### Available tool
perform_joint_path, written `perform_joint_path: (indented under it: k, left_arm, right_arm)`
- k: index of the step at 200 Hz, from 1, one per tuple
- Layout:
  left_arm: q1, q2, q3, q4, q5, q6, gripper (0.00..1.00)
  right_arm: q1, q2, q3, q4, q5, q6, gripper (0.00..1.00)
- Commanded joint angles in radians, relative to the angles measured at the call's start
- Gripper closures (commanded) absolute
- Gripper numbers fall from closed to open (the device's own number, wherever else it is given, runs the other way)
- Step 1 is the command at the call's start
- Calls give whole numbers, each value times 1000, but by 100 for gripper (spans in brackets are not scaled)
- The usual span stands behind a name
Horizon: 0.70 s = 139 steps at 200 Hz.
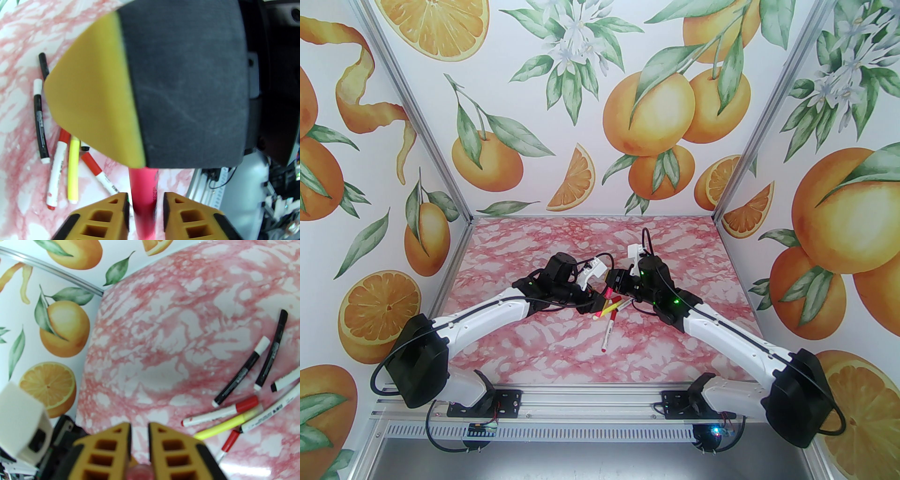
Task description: Open the pen caps
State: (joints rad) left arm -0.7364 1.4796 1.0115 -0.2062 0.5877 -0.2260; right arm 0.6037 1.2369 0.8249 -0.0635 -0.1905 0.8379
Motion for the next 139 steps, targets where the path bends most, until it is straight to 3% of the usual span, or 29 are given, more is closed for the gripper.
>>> perform_joint_path:
  k: [1, 139]
  left_arm:
    - [-7, -19, -10, 77, 28, -19, 61]
    - [-19, -40, -105, 260, 4, -110, 72]
  right_arm:
    - [7, -26, 23, 16, 7, 32, 88]
    - [8, -42, -36, 153, -44, 144, 88]
